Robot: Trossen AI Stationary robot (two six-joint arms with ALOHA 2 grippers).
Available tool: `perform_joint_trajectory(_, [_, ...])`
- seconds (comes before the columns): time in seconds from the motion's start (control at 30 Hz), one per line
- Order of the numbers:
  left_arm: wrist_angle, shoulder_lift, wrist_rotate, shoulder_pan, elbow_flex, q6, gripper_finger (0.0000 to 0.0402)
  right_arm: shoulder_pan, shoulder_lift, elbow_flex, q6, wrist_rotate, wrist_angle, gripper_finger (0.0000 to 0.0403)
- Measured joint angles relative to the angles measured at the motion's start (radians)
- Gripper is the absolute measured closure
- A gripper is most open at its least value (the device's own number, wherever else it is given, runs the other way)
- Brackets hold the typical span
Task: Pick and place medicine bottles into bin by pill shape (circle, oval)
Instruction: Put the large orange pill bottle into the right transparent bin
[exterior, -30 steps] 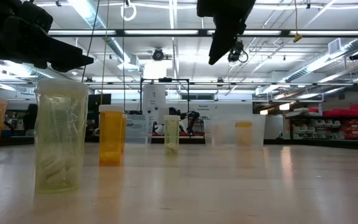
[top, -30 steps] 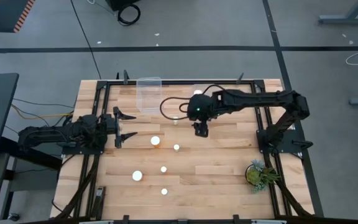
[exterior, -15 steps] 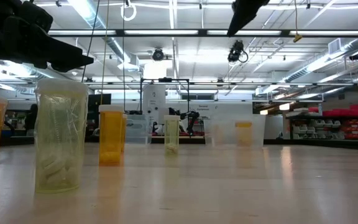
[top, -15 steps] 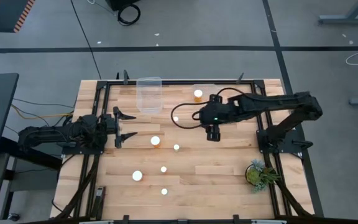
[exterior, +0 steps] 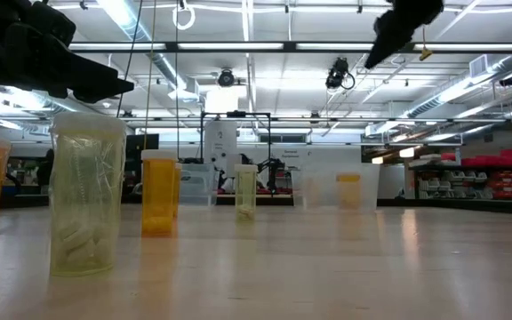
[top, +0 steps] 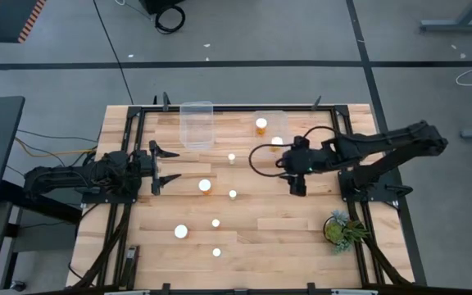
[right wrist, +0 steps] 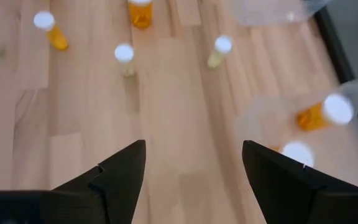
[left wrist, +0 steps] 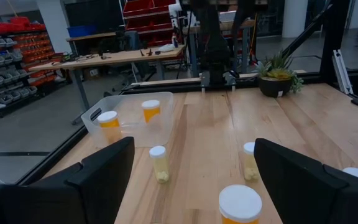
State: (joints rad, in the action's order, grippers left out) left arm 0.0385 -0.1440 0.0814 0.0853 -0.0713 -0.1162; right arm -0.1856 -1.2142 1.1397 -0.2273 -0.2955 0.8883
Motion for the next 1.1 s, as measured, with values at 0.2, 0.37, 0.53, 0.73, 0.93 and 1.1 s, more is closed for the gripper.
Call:
perform_joint_trajectory(0.2, [0.000, 0.000, 0.000, 0.000, 0.000, 0.000, 0.0060, -0.115, 0.100, -0.103, -0.115, -0.016, 0.001, 0.0128])
perform_joint_trajectory(0.37, [0.000, 0.000, 0.000, 0.000, 0.000, 0.000, 0.0060, -0.220, 0.164, -0.158, -0.216, -0.071, 0.000, 0.0128])
perform_joint_trajectory(0.53, [0.000, 0.000, 0.000, 0.000, 0.000, 0.000, 0.0060, -0.296, 0.178, -0.181, -0.289, -0.115, -0.005, 0.0128])
perform_joint_trajectory(0.73, [0.000, 0.000, 0.000, 0.000, 0.000, 0.000, 0.0060, -0.324, 0.162, -0.181, -0.331, -0.141, -0.052, 0.0128])
perform_joint_trajectory(0.93, [0.004, 0.000, 0.000, -0.005, 0.000, 0.258, 0.0060, -0.358, 0.162, -0.181, -0.354, -0.142, -0.057, 0.0128])
perform_joint_trajectory(1.1, [0.014, 0.000, 0.007, -0.005, 0.000, 0.497, 0.0060, -0.368, 0.162, -0.181, -0.383, -0.149, -0.057, 0.0128])
